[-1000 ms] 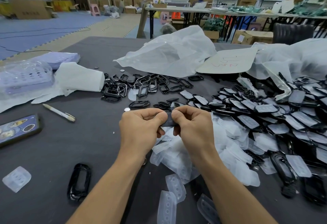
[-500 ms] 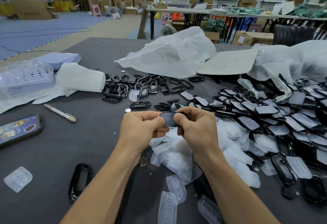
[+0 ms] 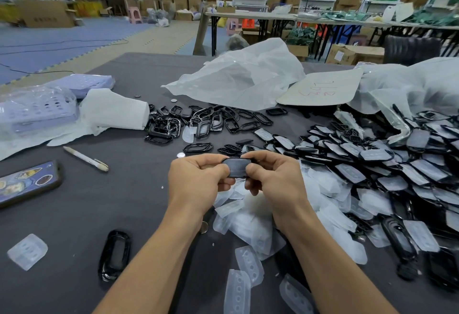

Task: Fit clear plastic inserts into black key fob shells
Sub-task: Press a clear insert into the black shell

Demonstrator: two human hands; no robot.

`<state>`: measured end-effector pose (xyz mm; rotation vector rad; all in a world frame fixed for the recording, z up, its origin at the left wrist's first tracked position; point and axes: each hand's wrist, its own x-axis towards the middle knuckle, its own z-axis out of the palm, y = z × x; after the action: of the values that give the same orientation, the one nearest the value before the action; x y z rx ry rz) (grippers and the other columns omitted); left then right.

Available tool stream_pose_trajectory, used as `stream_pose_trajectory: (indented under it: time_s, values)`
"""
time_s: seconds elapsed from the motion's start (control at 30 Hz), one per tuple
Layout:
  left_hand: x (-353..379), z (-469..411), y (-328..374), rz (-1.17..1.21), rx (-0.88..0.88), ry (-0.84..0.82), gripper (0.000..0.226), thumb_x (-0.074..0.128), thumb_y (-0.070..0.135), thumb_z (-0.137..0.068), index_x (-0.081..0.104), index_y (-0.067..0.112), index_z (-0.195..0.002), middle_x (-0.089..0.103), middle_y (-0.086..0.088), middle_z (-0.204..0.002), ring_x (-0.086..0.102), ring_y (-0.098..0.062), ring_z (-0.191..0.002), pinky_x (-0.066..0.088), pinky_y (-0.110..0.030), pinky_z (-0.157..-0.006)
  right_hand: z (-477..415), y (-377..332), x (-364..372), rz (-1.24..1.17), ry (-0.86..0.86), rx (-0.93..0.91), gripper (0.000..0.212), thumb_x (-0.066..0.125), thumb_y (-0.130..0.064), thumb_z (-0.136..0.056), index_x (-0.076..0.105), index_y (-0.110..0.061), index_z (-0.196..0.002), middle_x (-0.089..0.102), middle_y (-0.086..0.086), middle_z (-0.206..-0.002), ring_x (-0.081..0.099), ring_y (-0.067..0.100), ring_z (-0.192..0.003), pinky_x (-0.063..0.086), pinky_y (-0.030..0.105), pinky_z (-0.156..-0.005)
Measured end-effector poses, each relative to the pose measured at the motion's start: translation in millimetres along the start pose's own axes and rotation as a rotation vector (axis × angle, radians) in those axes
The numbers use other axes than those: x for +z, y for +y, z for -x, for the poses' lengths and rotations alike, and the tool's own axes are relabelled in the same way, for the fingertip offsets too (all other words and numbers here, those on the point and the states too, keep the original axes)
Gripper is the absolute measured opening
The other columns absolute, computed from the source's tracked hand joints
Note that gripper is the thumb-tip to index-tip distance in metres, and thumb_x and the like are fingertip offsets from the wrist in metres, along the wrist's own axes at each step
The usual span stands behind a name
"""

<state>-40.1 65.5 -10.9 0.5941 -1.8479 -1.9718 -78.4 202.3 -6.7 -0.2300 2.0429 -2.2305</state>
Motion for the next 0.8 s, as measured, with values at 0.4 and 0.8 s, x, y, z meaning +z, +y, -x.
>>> stream_pose_trajectory:
  time_s: [0.4,0.8]
  values:
    - [1,2,-1,-0.026,0.0,0.019,0.021,0.074,-0.009,-0.081,0.08,0.011,-0.082,0.076,-0.013,-0.066,0.072,-0.021,-0.055,0.058,-0.026,-0.054,-1,4,-1,0.26,0.014,-0.103,0.035,0.066,0.009,-0.081,0.077,-0.024,-0.081,0.07,-0.001,-0.063,0.06,0.012,-0.057,0.049,0.026,-0.057]
    - [1,2,-2,0.067,-0.107,-0.064,0.033,0.07,-0.012,-0.081,0.08,0.016,-0.096,0.074,-0.015,-0.065,0.069,-0.02,-0.052,0.056,-0.023,-0.05,10,-15,-7,0.849,-0.129,-0.308,0.043,0.077,-0.008,-0.079,0.077,-0.031,-0.115,0.076,-0.011,-0.106,0.068,0.007,-0.098,0.054,0.024,-0.091]
